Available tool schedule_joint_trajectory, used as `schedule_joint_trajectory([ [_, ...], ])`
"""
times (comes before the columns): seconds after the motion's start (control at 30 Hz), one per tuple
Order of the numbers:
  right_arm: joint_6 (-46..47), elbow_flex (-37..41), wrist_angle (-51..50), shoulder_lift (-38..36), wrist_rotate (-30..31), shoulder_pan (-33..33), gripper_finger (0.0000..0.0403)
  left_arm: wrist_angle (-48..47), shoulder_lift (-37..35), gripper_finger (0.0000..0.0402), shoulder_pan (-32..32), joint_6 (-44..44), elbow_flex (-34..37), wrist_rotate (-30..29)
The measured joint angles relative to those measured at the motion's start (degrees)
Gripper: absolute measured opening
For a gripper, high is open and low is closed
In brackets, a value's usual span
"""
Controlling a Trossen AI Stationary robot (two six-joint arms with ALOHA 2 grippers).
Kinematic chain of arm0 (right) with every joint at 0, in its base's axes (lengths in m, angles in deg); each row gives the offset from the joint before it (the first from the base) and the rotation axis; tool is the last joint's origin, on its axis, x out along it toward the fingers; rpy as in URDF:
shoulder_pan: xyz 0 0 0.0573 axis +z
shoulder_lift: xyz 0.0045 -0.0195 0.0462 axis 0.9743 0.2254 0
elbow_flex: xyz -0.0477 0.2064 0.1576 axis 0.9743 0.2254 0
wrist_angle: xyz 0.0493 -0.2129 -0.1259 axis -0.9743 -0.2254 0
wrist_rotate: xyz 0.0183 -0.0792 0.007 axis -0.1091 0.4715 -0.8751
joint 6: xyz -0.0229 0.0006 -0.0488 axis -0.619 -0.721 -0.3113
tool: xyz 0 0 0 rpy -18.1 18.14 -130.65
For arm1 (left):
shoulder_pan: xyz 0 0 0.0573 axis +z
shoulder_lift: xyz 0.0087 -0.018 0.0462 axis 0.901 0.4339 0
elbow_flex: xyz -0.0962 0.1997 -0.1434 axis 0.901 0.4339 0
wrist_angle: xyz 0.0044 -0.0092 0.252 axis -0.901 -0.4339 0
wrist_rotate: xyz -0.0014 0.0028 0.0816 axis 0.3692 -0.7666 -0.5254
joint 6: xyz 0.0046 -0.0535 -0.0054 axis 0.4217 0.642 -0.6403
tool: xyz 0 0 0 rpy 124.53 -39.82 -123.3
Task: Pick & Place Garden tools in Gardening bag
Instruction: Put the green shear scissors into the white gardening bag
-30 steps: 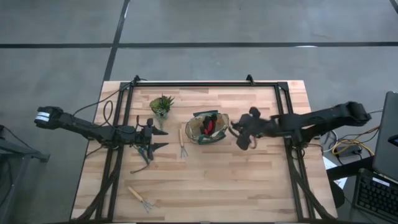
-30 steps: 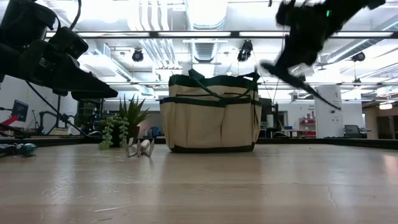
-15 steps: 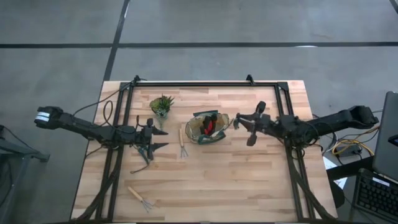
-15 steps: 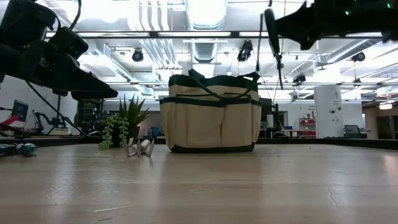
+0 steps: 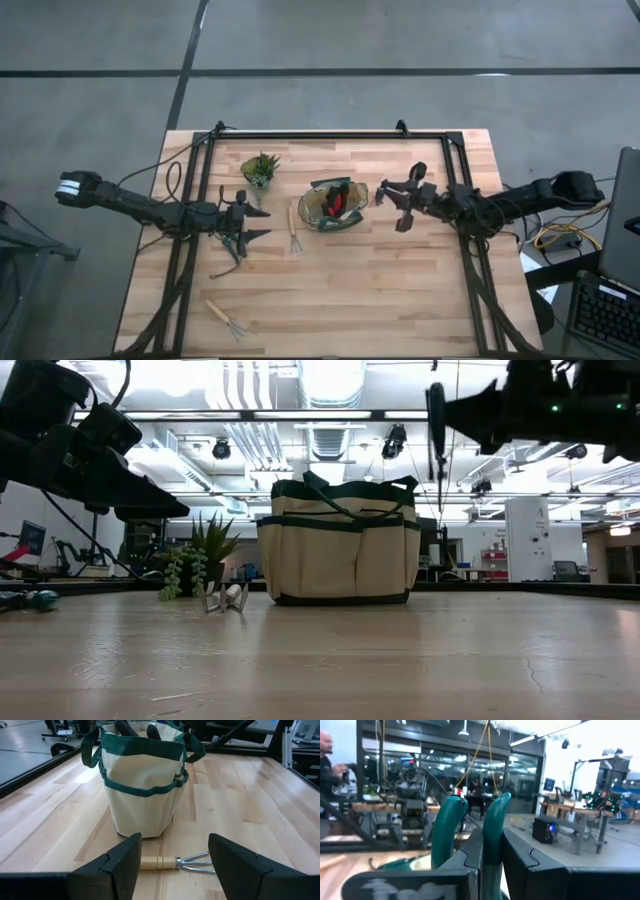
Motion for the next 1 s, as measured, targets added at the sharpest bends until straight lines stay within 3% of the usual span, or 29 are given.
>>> schedule_joint_trajectory([
  [0.2,-0.7,-1.7,1.8,7.4,0.0,-1.3,0.0035,0.0,0.0,0.0234,0.0,0.0,0.0,0.0],
  [0.43,-4.1,-1.7,15.3,13.4,0.1,-1.4,0.0034,0.0,0.0,0.0234,0.0,0.0,0.0,0.0],
  [1.0,-2.8,-3.5,21.3,24.2,-3.5,-2.0,0.0034,0.0,0.0,0.0234,0.0,0.0,0.0,0.0],
])
